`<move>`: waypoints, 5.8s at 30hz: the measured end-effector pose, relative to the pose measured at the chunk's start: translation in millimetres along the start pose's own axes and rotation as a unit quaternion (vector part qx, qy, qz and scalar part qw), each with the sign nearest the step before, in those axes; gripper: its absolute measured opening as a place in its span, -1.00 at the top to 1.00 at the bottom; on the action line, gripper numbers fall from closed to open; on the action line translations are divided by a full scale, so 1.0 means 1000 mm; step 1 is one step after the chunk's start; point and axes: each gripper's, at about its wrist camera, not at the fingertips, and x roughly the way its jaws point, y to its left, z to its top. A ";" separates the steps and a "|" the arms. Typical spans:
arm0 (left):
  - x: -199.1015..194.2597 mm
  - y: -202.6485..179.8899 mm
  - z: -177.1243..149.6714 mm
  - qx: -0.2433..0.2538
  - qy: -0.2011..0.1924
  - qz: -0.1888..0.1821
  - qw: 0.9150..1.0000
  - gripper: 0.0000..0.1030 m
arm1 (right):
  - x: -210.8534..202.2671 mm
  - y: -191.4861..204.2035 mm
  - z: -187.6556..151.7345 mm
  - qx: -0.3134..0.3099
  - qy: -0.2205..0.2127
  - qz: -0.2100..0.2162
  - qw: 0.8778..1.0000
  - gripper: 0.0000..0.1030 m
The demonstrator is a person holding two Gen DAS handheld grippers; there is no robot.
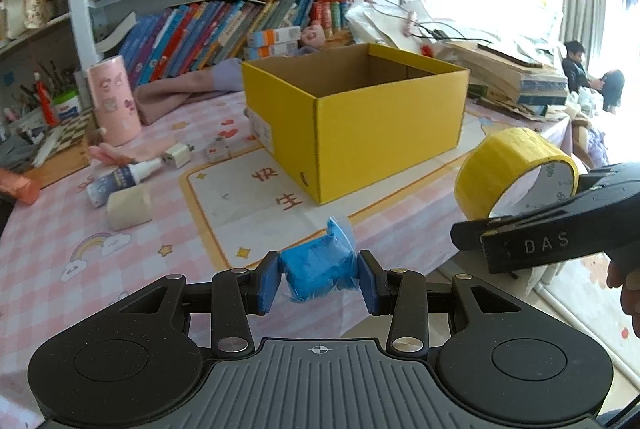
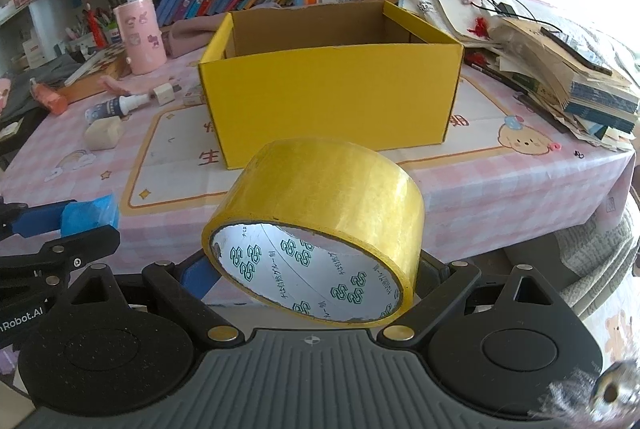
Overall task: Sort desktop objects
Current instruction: 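Carry the blue bag and tape roll with both grippers toward the yellow box, then lower the tape roll into the box and open the right gripper while the left releases the bag, then withdraw both grippers from the yellow box back over the table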
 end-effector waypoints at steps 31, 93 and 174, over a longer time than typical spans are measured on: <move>0.020 -0.001 0.107 -0.024 -0.086 -0.032 0.996 0.23 | -0.008 -0.064 0.104 0.012 -0.116 -0.016 0.993 -0.82; 0.218 -0.016 0.191 0.039 0.077 0.065 0.994 -0.72 | 0.214 -0.048 0.217 -0.424 0.129 0.136 0.886 -0.85; -0.030 0.105 -0.019 -0.133 0.071 0.097 0.984 -0.83 | 0.010 0.101 0.016 -0.052 -0.004 0.073 0.996 -0.86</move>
